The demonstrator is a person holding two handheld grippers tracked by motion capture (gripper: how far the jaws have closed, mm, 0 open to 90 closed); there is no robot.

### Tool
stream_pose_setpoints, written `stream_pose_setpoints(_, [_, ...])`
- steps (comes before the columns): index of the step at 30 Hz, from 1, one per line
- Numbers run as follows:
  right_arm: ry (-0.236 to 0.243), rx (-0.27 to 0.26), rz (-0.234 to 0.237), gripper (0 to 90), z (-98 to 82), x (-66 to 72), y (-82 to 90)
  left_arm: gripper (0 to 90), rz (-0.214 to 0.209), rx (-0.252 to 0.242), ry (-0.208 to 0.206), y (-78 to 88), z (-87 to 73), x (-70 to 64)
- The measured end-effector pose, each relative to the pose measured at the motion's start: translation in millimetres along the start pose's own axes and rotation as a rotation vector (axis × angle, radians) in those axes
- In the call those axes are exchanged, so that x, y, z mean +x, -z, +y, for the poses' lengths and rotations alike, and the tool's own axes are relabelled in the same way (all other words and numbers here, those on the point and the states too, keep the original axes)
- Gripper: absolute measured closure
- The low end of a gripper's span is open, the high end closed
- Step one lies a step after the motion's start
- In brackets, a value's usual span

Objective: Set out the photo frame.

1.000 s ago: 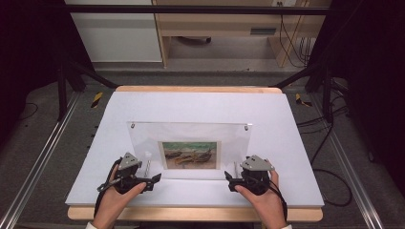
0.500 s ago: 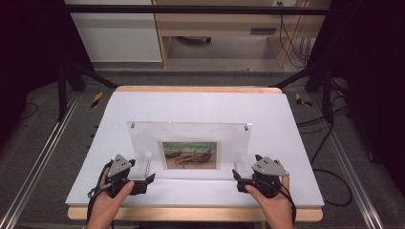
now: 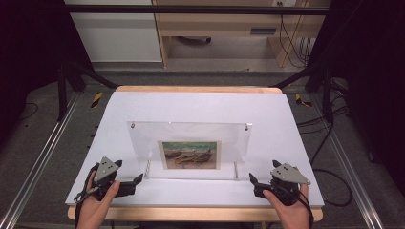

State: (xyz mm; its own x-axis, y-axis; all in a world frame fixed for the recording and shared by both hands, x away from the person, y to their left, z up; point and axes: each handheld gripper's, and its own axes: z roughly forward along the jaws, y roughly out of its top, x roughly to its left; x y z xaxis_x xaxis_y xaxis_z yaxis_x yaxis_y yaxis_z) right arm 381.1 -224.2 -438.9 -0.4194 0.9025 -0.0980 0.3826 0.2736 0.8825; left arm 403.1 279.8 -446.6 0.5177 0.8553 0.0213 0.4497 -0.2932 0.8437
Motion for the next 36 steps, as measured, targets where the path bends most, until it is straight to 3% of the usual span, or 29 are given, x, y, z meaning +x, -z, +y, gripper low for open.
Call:
stream_pose_setpoints(6, [-0.012, 0.028, -0.022, 9.1, -8.2, -10.5, 3.9, 8.1, 0.06, -0.004, 0.008, 2.9, -2.4, 12.4])
stream_pose_setpoints(14, [-0.041, 0.016, -0.058, 8.7, -11.2, -20.8, 7.1, 9.0, 0.109, -0.016, 0.015, 5.2, -4.3, 25.6])
stream_pose_setpoints(22, [-0.038, 0.004, -0.113, 9.0, -11.5, -28.0, 5.7, 9.4, 0.18, -0.03, 0.005, 5.6, -5.8, 40.0])
stream_pose_setpoints(26, [-0.041, 0.014, -0.134, 9.4, -12.3, -33.3, -0.3, 9.4, 0.211, -0.03, 0.011, 1.4, -7.6, 48.1])
stream_pose_setpoints(36, [-0.072, 0.086, -0.17, 10.9, -14.5, -50.0, -27.4, 9.4, 0.234, -0.01, 0.032, -17.2, -6.3, 60.9])
